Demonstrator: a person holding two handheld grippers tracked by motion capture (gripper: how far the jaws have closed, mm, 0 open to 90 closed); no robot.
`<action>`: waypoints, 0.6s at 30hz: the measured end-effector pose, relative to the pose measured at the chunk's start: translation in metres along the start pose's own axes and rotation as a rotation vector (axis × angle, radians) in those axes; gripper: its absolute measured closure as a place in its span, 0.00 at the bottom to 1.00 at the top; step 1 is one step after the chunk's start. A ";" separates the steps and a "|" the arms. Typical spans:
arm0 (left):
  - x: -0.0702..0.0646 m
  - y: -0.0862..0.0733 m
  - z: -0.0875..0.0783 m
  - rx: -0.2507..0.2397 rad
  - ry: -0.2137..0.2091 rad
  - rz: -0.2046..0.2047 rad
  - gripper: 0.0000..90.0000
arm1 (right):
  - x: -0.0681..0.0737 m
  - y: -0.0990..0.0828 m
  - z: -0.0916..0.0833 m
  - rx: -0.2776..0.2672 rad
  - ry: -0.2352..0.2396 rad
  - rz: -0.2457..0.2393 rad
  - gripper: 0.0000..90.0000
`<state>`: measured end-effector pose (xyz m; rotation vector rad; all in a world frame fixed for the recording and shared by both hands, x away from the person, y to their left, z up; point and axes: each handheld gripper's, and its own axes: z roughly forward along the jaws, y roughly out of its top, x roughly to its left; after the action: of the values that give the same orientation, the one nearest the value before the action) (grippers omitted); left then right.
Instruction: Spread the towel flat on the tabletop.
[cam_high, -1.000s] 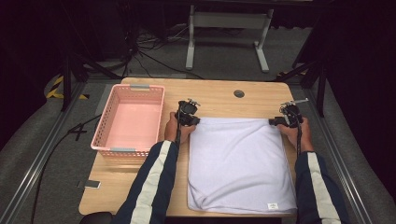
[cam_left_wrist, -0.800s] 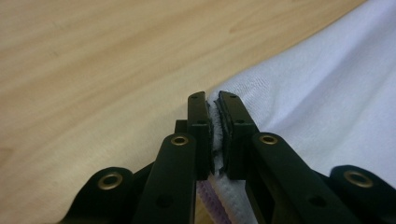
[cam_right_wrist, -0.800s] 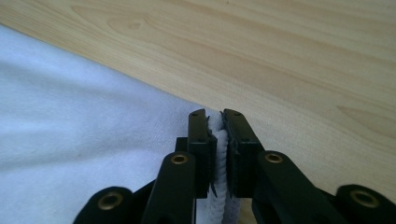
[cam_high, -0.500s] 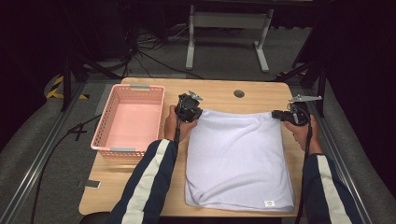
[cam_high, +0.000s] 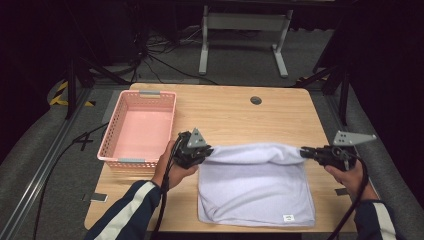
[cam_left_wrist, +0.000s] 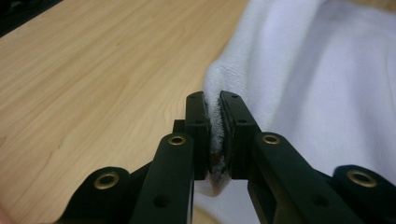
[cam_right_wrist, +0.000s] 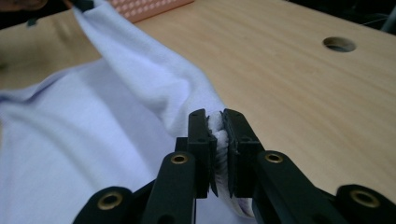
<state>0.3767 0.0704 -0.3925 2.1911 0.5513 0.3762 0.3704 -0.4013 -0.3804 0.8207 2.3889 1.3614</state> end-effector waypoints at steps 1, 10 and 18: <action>-0.004 -0.006 -0.004 0.004 -0.006 0.003 0.92 | 0.009 -0.008 -0.006 0.003 0.033 -0.008 0.91; -0.043 -0.049 -0.021 0.069 -0.060 0.062 0.95 | 0.055 -0.064 -0.026 0.125 0.209 -0.087 0.89; -0.063 -0.065 -0.031 0.065 -0.121 0.054 0.95 | 0.073 -0.097 -0.025 0.252 0.172 -0.078 0.89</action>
<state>0.2925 0.0955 -0.4297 2.2773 0.4441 0.2551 0.2664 -0.4140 -0.4469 0.6860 2.7357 1.1601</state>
